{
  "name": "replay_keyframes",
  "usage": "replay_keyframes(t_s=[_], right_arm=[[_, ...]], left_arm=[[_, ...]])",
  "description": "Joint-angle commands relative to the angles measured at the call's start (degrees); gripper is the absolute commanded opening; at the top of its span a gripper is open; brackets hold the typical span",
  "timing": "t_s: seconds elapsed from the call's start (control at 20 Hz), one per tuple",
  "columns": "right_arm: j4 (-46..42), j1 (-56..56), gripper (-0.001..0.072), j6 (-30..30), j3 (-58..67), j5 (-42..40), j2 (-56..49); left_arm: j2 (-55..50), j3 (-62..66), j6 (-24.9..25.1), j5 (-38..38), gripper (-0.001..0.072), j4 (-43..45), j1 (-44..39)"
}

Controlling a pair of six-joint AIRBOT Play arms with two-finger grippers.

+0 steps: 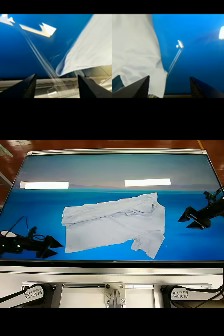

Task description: Fold the shirts.

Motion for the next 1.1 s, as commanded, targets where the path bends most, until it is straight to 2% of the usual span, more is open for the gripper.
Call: replay_keyframes(t_s=[0.0,0.15,0.2,0.35,0.4,0.45,0.65,0.9,0.95,1.0,1.05], right_arm=[[2.4,-0.5,0.0621,-1.1,-1.7,-0.5,0.1],[3.1,-0.4,0.0621,-1.1,-1.7,-1.9,0.1],[2.9,-0.4,0.0621,-1.3,-1.7,-2.0,0.1],[0.3,-0.4,0.0621,-1.8,-4.3,-3.6,0.1],[1.2,-0.3,0.0621,-1.9,-6.5,-4.5,0.1],[2.3,0.2,0.0621,-2.7,-8.9,-5.5,0.1],[5.7,5.9,0.0621,-4.6,-17.4,-13.9,-1.0],[8.5,12.9,0.0618,-4.2,-18.7,-24.1,-4.6],[8.7,13.8,0.059,-4.2,-18.7,-26.6,-4.7],[8.6,14.5,0.0371,-4.2,-18.6,-28.7,-4.4],[8.8,14.8,0.0112,-4.2,-18.3,-29.7,-4.2]], left_arm=[[-0.2,-4.7,1.6,7.9,0.0615,-6.1,-3.4],[-0.2,-4.7,1.6,12.9,0.0611,-10.2,-7.4],[-0.2,-4.7,1.6,14.3,0.0575,-11.6,-8.9],[-0.2,-4.5,1.6,15.0,0.0188,-12.4,-11.3],[-0.2,-4.5,1.6,15.0,0.0085,-12.4,-11.2],[-0.1,-4.2,1.6,14.9,0.0035,-12.4,-11.0],[1.2,-1.2,2.3,12.7,0.0035,-12.3,-11.0],[4.2,3.8,3.5,8.9,0.0034,-8.2,-11.0],[4.6,4.7,3.5,8.2,0.0035,-8.0,-11.0],[5.1,5.6,3.5,7.8,0.0035,-8.0,-11.0],[5.6,6.6,3.5,7.6,0.0034,-8.0,-11.0]])
